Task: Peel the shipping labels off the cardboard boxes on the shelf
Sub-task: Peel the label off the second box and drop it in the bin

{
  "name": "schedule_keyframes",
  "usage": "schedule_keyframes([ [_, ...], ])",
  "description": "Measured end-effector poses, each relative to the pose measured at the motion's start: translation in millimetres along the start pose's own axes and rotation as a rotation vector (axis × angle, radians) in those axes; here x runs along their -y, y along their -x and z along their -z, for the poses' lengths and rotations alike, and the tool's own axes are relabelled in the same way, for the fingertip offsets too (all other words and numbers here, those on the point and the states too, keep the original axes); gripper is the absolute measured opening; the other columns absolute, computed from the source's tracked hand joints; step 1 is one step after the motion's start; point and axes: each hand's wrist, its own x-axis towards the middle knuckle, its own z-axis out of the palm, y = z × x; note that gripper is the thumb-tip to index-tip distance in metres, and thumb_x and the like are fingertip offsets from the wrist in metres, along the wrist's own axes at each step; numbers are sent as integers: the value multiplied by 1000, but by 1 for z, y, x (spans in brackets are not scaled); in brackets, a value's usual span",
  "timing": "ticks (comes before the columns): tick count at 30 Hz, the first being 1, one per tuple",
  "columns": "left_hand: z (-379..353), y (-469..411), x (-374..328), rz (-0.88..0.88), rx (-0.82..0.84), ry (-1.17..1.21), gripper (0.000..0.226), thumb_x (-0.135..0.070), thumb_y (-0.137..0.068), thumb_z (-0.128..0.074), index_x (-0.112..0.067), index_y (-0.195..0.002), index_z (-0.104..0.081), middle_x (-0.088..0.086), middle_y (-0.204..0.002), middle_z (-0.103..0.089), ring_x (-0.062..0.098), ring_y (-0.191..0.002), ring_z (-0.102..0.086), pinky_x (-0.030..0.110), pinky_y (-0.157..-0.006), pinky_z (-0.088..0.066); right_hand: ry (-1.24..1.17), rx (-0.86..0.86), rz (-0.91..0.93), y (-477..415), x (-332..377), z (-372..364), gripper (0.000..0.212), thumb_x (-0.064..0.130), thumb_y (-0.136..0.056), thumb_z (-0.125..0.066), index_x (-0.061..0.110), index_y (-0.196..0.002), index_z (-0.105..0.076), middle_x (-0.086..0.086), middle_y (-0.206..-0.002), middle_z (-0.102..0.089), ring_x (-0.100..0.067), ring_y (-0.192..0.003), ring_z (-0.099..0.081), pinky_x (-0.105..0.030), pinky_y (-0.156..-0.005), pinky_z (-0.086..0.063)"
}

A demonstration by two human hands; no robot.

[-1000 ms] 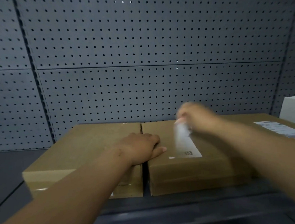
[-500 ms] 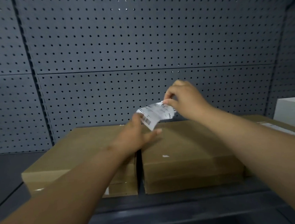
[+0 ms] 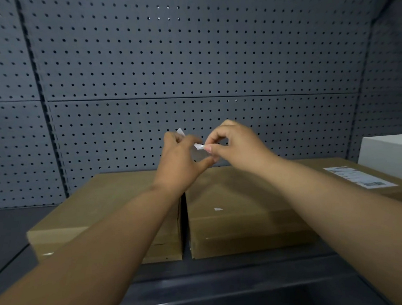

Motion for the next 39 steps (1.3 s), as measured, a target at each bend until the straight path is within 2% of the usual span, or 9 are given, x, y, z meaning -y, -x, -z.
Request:
schedule_keyframes([
  [4, -2, 4, -2, 13, 38, -38, 53, -47, -72, -75, -11, -107, -59, 0, -106, -30, 10, -87, -39, 19, -78, -38, -50, 39, -6, 3, 3, -3, 12, 23, -89, -63, 15, -88, -72, 13, -83, -45, -11, -88, -52, -29, -83, -49],
  [9, 5, 5, 2, -23, -3, -269, 35, -31, -92, -57, 0, -109, -56, 14, -115, -37, 22, -76, -45, 29, -68, -43, -146, 34, -39, 9, -3, -2, 21, 25, -92, -60, 18, -106, -74, 11, -85, -51, -5, -81, -52, -12, -74, -38],
  [12, 15, 1, 5, -9, 55, -369, 30, -20, -95, -49, 0, -117, -50, 22, -124, -36, 31, -89, -53, 32, -71, -45, -301, -5, -159, 16, -12, 0, 26, 25, -89, -64, 18, -113, -70, 9, -84, -58, -1, -76, -53, -8, -69, -39],
  [17, 24, 3, 19, 14, 120, -452, 30, -11, -95, -47, 0, -123, -48, 20, -143, -33, 36, -106, -54, 36, -82, -45, 169, 430, -83, 37, -20, -2, 21, 28, -85, -68, 19, -104, -73, 9, -99, -70, -2, -84, -58, -15, -78, -44],
  [22, 19, 5, 17, -111, 184, -552, 63, 14, -82, -41, -18, -136, -37, 9, -122, -56, 25, -93, -49, 32, -77, -38, 325, 559, -44, 45, -20, -7, 21, 28, -86, -67, 20, -104, -74, 8, -105, -73, -3, -85, -59, -7, -62, -35],
  [27, 12, 9, 15, -189, 257, -670, 44, -2, -89, -42, -19, -129, -49, 0, -126, -53, 25, -113, -47, 37, -99, -36, 402, 590, 5, 43, -15, -7, 21, 29, -88, -64, 21, -104, -74, 8, -107, -73, -3, -87, -58, -8, -60, -33],
  [32, 12, 14, 12, -204, 265, -703, 30, -31, -93, -39, -17, -117, -53, 0, -116, -53, 23, -110, -46, 38, -100, -33, 468, 601, 43, 41, -11, -10, 21, 29, -90, -61, 21, -105, -74, 5, -107, -73, -12, -98, -65, -21, -78, -44],
  [36, 13, 15, 13, -210, 272, -780, 35, -42, -92, -38, -18, -112, -54, 0, -112, -54, 25, -108, -47, 40, -99, -33, 535, 610, 108, 40, -12, -12, 22, 30, -91, -59, 20, -103, -74, 5, -108, -73, -13, -99, -64, -17, -65, -37],
  [39, 16, 14, 15, -213, 268, -801, 34, -42, -92, -38, -19, -111, -56, -1, -111, -56, 26, -107, -48, 42, -100, -32, 572, 620, 123, 40, -13, -14, 24, 31, -92, -56, 20, -105, -74, 5, -111, -72, -14, -101, -63, -23, -78, -41],
])
